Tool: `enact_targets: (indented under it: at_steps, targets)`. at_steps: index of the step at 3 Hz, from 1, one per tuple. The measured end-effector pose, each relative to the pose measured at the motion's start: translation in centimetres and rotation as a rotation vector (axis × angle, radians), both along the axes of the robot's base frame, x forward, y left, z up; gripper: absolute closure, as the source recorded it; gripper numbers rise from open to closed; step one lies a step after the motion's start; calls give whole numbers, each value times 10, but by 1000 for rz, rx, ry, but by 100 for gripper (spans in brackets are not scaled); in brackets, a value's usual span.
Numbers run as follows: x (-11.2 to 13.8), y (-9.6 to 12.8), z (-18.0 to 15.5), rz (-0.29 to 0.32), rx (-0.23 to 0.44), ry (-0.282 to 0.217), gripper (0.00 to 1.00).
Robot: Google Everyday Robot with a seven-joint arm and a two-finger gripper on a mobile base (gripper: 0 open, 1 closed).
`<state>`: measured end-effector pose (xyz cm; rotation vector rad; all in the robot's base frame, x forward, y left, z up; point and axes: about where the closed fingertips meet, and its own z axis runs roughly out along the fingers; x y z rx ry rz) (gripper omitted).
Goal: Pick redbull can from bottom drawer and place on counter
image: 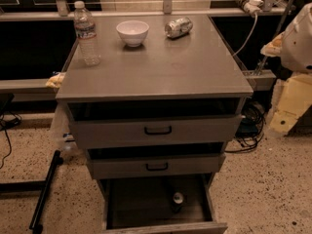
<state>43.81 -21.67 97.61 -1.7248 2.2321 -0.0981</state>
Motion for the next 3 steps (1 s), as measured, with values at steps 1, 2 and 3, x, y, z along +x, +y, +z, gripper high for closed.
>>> enact_targets:
  at_steps: [1, 2, 3]
  targets:
    - [0, 0, 0, 0, 0, 0, 0]
    - [1, 1, -11, 4, 15, -11, 19]
    - [1, 3, -52, 9, 74, -6, 42]
